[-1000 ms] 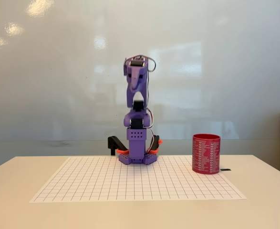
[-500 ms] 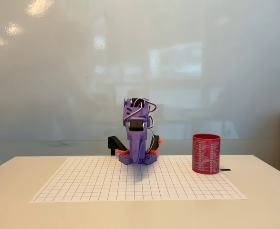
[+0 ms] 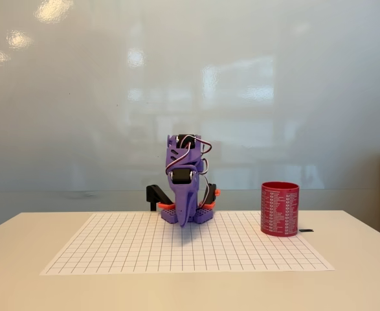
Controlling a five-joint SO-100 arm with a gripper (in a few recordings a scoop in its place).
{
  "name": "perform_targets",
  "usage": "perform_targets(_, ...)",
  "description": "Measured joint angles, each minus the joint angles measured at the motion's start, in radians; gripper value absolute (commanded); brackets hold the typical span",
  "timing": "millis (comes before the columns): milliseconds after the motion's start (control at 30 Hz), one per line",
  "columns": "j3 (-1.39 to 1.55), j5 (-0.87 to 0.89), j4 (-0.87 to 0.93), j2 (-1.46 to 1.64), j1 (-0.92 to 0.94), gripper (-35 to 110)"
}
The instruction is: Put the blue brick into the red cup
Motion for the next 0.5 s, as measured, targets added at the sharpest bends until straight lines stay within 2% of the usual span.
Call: perform_targets(500, 0.000, 0.002, 0.000, 0.000, 0.003, 0)
